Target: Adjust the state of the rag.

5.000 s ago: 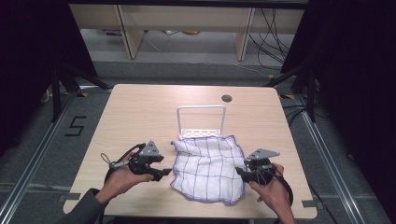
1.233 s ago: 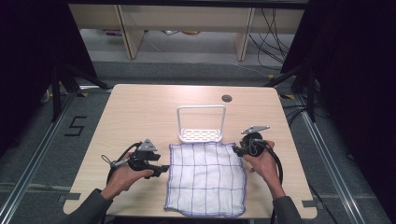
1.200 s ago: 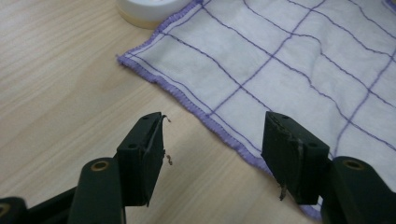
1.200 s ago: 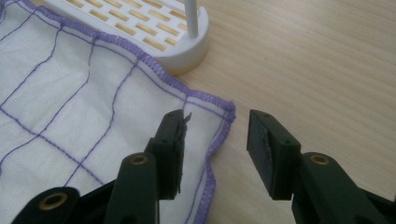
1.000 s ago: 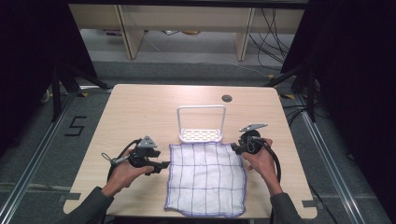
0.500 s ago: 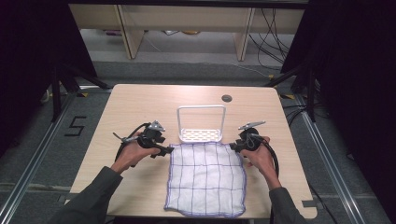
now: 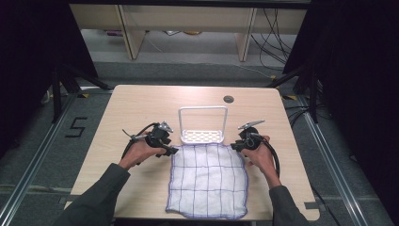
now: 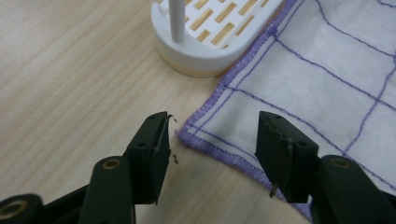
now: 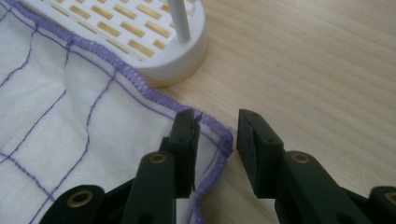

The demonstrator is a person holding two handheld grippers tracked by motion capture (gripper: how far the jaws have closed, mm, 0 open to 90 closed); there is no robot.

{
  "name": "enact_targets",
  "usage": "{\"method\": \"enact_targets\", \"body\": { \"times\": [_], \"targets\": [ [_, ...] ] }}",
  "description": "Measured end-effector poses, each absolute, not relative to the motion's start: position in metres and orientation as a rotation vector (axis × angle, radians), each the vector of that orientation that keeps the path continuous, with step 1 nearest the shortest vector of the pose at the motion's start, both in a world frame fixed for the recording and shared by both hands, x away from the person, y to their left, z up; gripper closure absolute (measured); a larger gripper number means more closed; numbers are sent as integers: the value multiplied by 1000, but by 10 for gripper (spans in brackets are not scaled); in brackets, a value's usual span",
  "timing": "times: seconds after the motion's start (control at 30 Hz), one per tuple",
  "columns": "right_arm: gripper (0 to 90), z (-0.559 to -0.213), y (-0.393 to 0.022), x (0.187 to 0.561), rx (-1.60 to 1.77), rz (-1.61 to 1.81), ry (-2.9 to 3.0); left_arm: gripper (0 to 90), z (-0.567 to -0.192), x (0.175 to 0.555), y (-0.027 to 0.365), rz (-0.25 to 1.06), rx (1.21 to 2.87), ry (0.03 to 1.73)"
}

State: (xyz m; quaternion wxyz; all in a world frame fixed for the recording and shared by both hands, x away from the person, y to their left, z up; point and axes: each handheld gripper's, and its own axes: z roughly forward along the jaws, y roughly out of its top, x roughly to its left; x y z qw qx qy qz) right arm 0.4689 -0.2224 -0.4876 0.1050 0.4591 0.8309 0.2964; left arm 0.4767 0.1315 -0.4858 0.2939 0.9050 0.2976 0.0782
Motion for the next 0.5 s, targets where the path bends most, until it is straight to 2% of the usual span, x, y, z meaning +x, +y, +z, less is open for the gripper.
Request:
{"method": "enact_targets", "body": {
  "times": [0.13, 0.3, 0.5],
  "targets": [
    [687, -488, -222, 469, 1361, 857, 2462, 510, -489, 479, 131, 201, 2382, 823],
    [696, -492, -221, 472, 1360, 866, 2458, 575, -492, 480, 130, 215, 2435, 788],
    [790, -492, -220, 471, 1351, 851, 2479, 703, -495, 480, 127, 199, 2441, 772]
  ]
}}
